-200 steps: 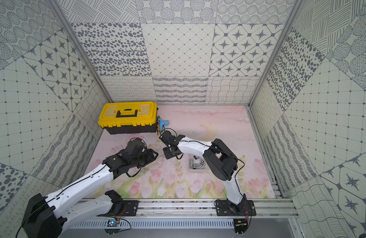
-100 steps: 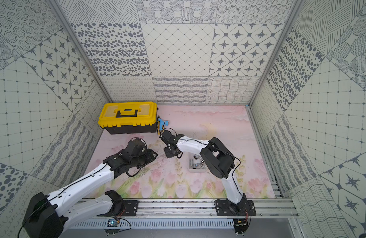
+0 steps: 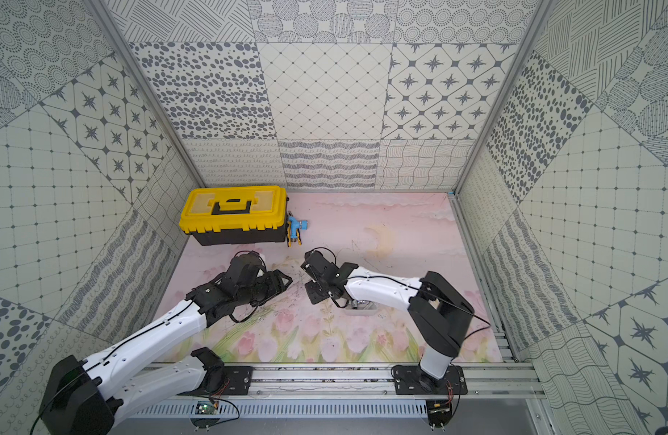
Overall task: Put the socket on the desktop into the storage box
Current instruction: Pick up the socket head at the center of the board.
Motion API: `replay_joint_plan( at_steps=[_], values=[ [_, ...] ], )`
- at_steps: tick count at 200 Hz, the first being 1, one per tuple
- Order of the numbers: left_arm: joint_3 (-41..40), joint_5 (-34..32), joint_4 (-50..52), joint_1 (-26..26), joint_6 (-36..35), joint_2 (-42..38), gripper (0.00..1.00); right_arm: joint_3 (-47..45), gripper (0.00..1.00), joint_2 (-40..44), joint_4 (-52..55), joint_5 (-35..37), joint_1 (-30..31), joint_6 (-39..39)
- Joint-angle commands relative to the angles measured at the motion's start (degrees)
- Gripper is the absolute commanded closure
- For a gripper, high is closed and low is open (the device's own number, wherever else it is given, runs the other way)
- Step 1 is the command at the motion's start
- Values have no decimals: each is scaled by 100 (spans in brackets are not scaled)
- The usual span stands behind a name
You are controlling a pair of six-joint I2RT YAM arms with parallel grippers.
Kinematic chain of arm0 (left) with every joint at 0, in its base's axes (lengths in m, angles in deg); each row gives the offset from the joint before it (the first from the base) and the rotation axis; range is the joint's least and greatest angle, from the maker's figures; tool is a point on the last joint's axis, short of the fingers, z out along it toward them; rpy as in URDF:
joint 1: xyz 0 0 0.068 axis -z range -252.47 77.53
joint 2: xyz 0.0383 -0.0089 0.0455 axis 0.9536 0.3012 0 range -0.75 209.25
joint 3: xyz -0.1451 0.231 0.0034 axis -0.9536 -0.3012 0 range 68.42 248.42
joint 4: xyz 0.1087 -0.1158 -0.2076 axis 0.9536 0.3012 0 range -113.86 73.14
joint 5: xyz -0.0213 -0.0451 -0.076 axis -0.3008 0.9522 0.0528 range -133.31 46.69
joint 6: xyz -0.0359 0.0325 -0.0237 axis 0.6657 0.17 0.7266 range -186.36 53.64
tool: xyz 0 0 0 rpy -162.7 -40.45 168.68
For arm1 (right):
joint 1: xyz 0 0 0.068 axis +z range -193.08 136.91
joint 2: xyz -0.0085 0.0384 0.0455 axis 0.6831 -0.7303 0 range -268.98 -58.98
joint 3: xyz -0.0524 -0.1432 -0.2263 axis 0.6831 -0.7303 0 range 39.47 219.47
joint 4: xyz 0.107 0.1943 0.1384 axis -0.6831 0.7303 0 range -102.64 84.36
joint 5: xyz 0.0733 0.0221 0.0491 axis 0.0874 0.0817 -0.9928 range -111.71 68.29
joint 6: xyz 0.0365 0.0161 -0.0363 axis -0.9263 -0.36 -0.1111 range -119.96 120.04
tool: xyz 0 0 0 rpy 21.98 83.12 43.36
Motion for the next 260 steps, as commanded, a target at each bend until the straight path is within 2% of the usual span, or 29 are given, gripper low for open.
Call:
replay_joint_plan(
  at_steps=[1, 26, 49, 78, 113, 136, 195, 222, 241, 254, 260],
  values=[
    [162, 813, -744, -44, -132, -169, 32, -696, 100, 1057, -975, -83, 58, -614],
    [101, 1548, -1472, 52, -28, -183, 32, -1372, 100, 2077, -968, 24, 232, -958],
    [208, 2222, -2272, 506, 59, 120, 32, -1845, 100, 2928, -939, -61, 244, -1202],
    [515, 2175, -2482, 1175, -174, 497, 32, -2064, 100, 3593, -720, -42, 244, -1290],
    [441, 2170, -2796, 1226, 73, 749, 35, -2125, 100, 3942, -613, -15, 249, -1311],
    [386, 2383, -3163, 1249, 279, 959, 41, -2077, 100, 3847, -693, -185, 244, -1306],
    [318, 2473, -3506, 1264, 446, 1236, 74, -2032, 100, 3700, -902, -407, 248, -1332],
    [310, 2445, -3601, 1252, 562, 1329, 100, -2092, 100, 3789, -967, -447, 222, -1385],
    [271, 2434, -3753, 1229, 698, 1392, 100, -2188, 100, 3887, -1129, -744, 70, -1511],
    [160, 2535, -4083, 1174, 891, 1420, 100, -2302, 69, 3970, -1300, -1175, -144, -1644],
    [99, 2620, -4295, 1127, 1005, 1437, 100, -2371, 60, 4016, -1394, -1388, -273, -1714]
  ],
)
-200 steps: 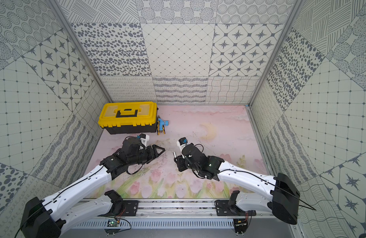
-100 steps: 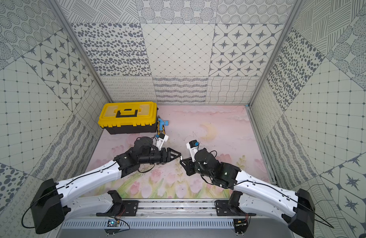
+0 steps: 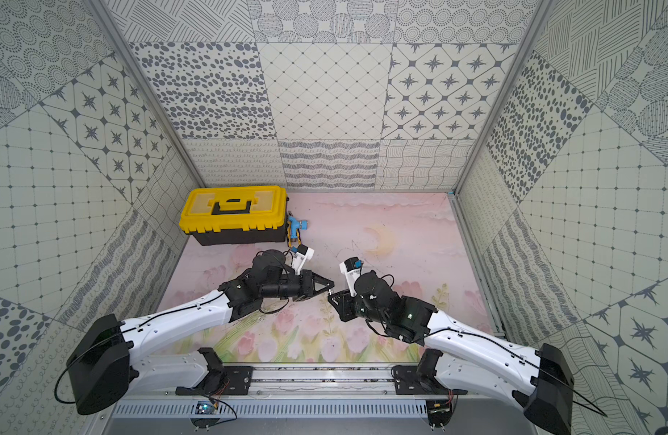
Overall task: Put the socket on the desktop into the storage box
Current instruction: Pick up the socket head at the center of the board.
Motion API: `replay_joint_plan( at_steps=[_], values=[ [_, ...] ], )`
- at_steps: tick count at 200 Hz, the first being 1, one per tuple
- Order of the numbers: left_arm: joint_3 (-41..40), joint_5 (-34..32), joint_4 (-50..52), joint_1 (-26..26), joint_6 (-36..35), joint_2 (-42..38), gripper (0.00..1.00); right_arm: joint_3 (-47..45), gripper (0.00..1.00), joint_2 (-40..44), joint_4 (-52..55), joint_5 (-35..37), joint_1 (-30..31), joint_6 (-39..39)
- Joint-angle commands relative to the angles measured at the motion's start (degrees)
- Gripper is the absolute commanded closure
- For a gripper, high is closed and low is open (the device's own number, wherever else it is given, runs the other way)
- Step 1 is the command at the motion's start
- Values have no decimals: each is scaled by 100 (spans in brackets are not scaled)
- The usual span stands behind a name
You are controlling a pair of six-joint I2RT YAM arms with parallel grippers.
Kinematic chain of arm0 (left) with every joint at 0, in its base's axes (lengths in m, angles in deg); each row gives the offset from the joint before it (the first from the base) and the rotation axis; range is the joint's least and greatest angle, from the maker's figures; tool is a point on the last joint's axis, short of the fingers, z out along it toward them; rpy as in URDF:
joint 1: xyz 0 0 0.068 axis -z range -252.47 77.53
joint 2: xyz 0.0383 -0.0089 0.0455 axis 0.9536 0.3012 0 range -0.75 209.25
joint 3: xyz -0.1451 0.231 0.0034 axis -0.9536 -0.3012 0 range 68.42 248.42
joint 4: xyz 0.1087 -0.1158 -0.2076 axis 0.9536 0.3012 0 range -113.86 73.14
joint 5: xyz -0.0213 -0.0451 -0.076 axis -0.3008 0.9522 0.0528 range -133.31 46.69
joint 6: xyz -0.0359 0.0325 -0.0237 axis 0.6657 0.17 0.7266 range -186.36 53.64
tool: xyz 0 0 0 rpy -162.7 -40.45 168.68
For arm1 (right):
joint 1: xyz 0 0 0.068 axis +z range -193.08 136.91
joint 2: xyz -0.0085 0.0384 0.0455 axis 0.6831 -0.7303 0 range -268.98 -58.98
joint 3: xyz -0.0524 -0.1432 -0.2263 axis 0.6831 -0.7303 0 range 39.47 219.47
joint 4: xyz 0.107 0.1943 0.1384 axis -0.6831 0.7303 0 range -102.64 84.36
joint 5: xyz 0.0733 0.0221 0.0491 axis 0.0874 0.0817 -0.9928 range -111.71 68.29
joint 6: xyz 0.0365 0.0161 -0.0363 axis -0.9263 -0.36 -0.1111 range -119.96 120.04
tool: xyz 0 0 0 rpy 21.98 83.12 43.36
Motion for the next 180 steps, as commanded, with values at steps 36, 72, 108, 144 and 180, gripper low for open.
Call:
replay_joint_plan(
  at_steps=[36, 72, 108, 144, 180],
  values=[
    [-597, 834, -2549, -359, 1102, 169, 100, -1051, 41, 678, -2125, -2450, -1280, -987],
    [-870, 989, -3503, -385, 1537, 249, 100, -1290, 40, 685, -2702, -3085, -1526, -1275],
    [-886, 1209, -4124, -387, 1850, 465, 100, -1321, 55, 532, -2841, -3061, -1545, -1348],
    [-894, 1387, -4386, -389, 1971, 548, 100, -1303, 60, 502, -2852, -2991, -1568, -1363],
    [-923, 1513, -4492, -389, 1933, 509, 100, -1276, 82, 578, -2820, -2964, -1595, -1365]
  ],
)
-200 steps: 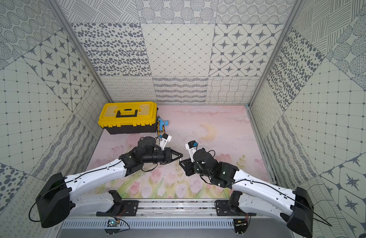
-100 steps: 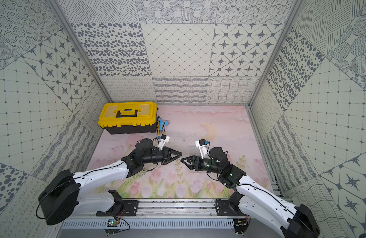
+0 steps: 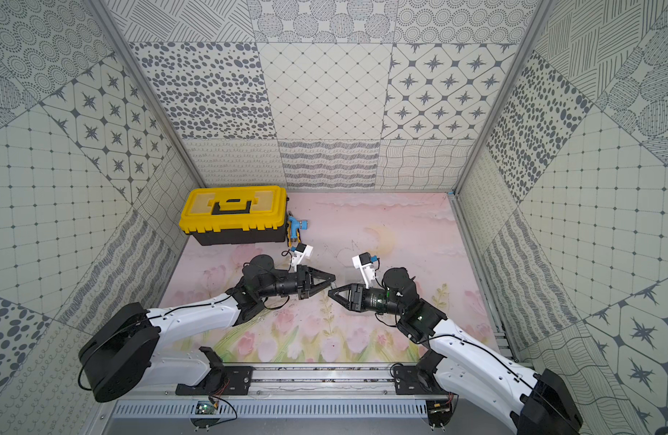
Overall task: Put the socket on the desktop into the storage box
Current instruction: Pick up the socket head at the center of the board.
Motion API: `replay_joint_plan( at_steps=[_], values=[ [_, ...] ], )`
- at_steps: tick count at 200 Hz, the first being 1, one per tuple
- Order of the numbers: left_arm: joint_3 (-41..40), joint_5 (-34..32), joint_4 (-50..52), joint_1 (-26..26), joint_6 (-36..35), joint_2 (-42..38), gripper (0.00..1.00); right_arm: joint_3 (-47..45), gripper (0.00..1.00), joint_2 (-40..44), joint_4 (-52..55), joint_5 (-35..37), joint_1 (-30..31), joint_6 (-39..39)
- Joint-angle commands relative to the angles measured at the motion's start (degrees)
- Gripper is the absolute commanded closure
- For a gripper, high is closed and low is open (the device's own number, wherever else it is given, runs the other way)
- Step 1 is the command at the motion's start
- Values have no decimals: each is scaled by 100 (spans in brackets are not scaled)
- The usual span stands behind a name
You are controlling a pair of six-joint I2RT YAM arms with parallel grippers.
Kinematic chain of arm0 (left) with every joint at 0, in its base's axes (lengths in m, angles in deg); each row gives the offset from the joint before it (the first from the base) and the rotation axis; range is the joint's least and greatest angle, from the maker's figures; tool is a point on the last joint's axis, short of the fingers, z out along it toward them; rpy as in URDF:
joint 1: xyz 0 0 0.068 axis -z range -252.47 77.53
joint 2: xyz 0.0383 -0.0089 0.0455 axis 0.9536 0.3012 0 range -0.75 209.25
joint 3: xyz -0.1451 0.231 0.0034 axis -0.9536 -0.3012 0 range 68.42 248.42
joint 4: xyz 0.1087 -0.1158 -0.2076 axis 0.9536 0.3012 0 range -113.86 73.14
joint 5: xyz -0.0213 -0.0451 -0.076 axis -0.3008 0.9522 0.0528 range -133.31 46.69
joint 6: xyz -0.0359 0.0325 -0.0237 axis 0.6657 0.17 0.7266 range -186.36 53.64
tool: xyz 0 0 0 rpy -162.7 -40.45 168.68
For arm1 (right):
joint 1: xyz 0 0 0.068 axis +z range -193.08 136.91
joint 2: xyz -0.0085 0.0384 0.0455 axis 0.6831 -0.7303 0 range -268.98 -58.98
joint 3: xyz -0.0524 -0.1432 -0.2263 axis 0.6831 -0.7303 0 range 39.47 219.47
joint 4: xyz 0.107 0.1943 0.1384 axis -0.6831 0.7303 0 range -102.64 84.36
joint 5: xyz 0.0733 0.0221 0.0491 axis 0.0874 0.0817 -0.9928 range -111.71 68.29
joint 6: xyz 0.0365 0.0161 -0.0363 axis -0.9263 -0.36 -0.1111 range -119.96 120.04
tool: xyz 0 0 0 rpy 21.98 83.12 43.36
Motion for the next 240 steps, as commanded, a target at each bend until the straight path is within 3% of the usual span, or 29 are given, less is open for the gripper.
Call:
replay_joint_plan(
  at_steps=[1, 23, 64, 104, 130, 195, 240],
  values=[
    [-24, 412, -1014, -11, 166, -15, 100, 0, 83, 80, -291, -38, -27, 18],
    [-85, 369, -1019, -16, 83, -87, 100, 18, 84, 90, -176, 1, -27, 58],
    [-85, 395, -917, -10, 12, -76, 100, -26, 99, 201, -93, 117, -27, 71],
    [-103, 403, -1025, -5, 31, -99, 100, -31, 68, 375, 37, 196, -25, 63],
    [-103, 429, -1152, 44, 46, -108, 100, -47, 67, 384, -10, 239, -33, 2],
    [-118, 500, -1216, 86, -9, -115, 100, -102, 74, 452, -121, 294, -32, -43],
    [-88, 558, -1072, 80, -96, -50, 100, -63, 100, 446, 7, 358, -41, 25]
  ],
)
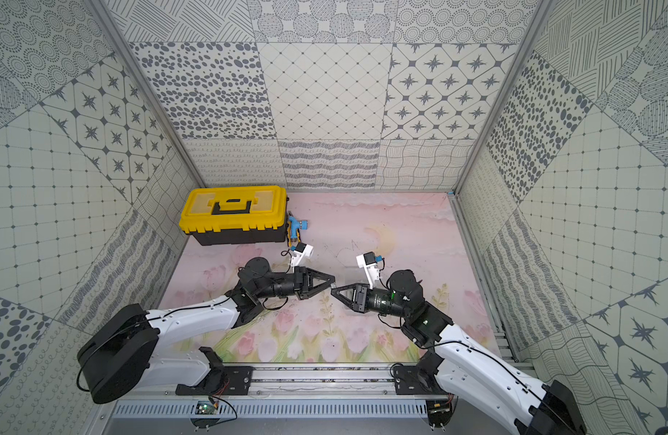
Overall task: Put the socket on the desktop into the storage box
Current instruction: Pick up the socket head at the center of the board, then place the socket head in the storage box.
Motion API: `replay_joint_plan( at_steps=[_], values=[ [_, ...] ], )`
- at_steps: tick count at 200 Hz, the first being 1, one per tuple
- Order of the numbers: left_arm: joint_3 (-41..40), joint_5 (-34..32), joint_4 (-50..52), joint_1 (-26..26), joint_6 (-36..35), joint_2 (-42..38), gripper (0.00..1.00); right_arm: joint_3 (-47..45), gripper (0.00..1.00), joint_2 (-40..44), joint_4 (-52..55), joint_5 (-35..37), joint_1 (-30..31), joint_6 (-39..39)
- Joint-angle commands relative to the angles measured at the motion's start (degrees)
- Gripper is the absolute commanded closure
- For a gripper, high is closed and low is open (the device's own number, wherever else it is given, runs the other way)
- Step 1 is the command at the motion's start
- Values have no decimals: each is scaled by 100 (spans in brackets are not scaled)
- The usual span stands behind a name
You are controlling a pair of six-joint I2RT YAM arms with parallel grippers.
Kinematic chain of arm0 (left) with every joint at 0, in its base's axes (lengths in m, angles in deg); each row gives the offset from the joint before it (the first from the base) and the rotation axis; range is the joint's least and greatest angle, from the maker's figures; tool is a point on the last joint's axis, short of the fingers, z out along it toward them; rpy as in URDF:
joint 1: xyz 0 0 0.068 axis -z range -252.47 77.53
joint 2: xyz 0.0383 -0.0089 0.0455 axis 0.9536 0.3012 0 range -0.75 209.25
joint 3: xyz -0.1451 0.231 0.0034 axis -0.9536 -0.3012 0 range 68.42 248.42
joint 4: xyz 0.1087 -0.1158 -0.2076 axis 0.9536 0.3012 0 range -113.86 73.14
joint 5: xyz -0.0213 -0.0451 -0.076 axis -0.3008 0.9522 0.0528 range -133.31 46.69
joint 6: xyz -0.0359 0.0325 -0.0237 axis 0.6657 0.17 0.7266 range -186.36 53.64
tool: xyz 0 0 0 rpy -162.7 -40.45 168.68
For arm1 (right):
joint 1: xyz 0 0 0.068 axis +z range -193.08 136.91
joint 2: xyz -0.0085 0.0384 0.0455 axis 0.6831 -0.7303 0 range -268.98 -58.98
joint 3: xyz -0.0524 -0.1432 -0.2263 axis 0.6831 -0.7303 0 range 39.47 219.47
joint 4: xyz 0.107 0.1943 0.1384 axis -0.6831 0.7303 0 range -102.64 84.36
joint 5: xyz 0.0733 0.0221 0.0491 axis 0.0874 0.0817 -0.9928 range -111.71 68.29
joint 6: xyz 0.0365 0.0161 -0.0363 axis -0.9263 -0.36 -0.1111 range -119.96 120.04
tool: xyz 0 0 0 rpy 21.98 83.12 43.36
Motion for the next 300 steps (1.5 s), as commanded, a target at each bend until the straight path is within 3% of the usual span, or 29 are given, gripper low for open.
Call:
replay_joint_plan(
  at_steps=[1, 19, 40, 47, 56, 79, 108, 131, 162, 206, 241, 300],
  values=[
    [34, 363, -525, 18, -106, 12, 100, -34, 100, 28, -35, 202, -19, 105],
    [136, 304, 2, 17, -327, -19, 100, 23, 100, 30, 82, 241, -21, 154],
    [396, -138, 1628, 22, -1023, -284, 45, 201, 100, 54, 594, 466, -6, 353],
    [563, -401, 2384, 15, -1407, -422, 35, 302, 100, 77, 870, 618, 13, 461],
    [851, -728, 3292, 15, -1955, -594, 31, 447, 100, 121, 1294, 882, 59, 621],
    [1412, -1615, 4832, 16, -2774, -975, 29, 870, 100, 230, 2418, 1873, 288, 1017],
    [1982, -3046, 6502, 12, -3520, -1219, 29, 1467, 100, 67, 3822, 3753, 686, 1311],
    [2302, -3930, 7388, -66, -3866, -1242, 30, 1920, 100, -257, 4481, 4549, 815, 1523],
    [2613, -4297, 7949, -296, -4150, -1393, 29, 2482, 100, -654, 4979, 5152, 809, 1796],
    [2793, -4982, 8194, -396, -4153, -1356, 26, 2691, 100, -1395, 4999, 5314, 583, 1943],
    [2700, -5566, 8229, -512, -4168, -1352, 21, 2388, 100, -1835, 4375, 4600, -86, 2046],
    [2131, -6194, 8181, -593, -3709, -1602, 20, 2081, 100, -2272, 3768, 4364, -203, 2245]
  ],
)
